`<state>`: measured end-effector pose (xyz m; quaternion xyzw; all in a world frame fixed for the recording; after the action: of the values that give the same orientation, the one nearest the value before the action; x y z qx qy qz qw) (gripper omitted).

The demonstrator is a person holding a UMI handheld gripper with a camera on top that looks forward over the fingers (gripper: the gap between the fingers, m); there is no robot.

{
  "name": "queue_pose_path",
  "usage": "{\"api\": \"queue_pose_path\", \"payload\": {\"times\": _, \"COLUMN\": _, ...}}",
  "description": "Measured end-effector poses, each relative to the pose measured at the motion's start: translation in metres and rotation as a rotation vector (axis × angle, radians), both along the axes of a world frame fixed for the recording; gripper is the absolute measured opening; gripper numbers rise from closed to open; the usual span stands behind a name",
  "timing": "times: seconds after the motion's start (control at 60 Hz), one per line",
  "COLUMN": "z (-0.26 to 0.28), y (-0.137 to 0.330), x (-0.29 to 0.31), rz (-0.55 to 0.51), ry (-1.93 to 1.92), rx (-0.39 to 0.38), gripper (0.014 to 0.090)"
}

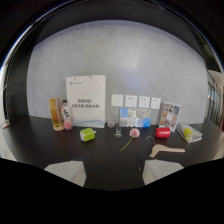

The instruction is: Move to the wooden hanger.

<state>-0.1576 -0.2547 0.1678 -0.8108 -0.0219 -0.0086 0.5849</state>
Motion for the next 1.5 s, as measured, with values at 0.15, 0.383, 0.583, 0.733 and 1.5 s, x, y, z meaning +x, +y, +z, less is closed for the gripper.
{"api": "queue_pose_path", "payload": {"times": 0.15, "z": -0.008, "y": -0.008, "x": 0.000, "rz": -0.008, "ry": -0.013, "rx": -0.002, "gripper": 0.0858}}
{"api": "queue_pose_path", "payload": {"times": 0.383, "z": -0.033, "y": -0.031, "x": 0.030, "rz": -0.045, "ry": -0.049, "rx": -0.052, "gripper": 0.0855}}
{"api": "queue_pose_path", "payload": {"times": 0.583, "z": -0.061, "y": -0.038, "x": 0.098, "rz": -0.119, "ry": -0.070, "rx": -0.126, "gripper": 0.0853}}
{"api": "queue_pose_path", "payload": {"times": 0.733, "z": -0.077, "y": -0.022, "x": 0.156, "rz": -0.149, "ry": -0.098, "rx": -0.161, "gripper": 0.0853}}
{"api": "queue_pose_path", "payload": {"times": 1.5, "z": -0.142, "y": 0.126, "x": 0.256, "rz": 0.032, "ry": -0.054, "rx": -0.255, "gripper": 0.0853}}
